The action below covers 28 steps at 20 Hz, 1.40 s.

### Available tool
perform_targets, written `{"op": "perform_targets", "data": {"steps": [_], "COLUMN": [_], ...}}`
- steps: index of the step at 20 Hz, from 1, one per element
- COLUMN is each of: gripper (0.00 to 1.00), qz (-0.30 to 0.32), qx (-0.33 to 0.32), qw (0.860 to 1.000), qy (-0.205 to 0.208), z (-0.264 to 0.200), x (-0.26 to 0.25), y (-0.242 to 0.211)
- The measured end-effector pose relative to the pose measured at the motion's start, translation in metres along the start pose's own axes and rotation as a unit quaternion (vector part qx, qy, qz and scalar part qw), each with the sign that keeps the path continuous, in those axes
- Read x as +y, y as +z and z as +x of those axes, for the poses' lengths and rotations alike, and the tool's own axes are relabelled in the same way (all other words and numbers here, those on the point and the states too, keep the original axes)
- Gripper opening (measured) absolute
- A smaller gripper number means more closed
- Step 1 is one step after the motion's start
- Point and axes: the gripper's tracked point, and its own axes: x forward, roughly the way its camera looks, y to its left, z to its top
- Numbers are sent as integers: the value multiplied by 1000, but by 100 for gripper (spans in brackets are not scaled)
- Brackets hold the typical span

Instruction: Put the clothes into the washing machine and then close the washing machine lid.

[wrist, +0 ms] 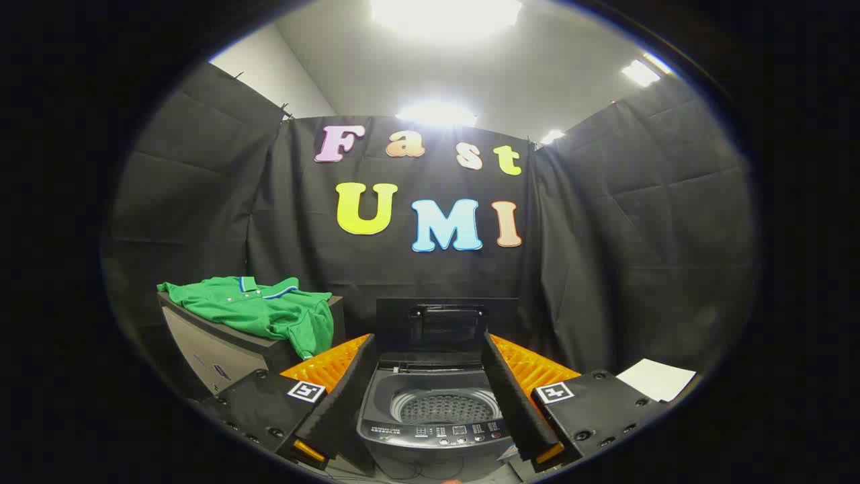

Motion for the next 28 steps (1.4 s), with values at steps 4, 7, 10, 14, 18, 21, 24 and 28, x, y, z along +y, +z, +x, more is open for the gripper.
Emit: {"op": "perform_targets", "data": {"steps": [4, 7, 10, 14, 18, 21, 24, 28], "gripper": [98, 98, 98, 98, 98, 98, 98, 98], "qz": [0, -1, -3, -1, 0, 3, 1, -2], "qx": [-3, -4, -2, -4, -6, -7, -9, -9], "qw": [1000, 1000, 1000, 1000, 1000, 1000, 1000, 1000], "qy": [0, 0, -4, -6, -5, -2, -1, 2], "z": [-2, -2, -1, -1, 0, -1, -1, 3], "x": [2, 1, -1, -3, -2, -1, 0, 3], "y": [3, 4, 3, 4, 4, 4, 6, 9]}}
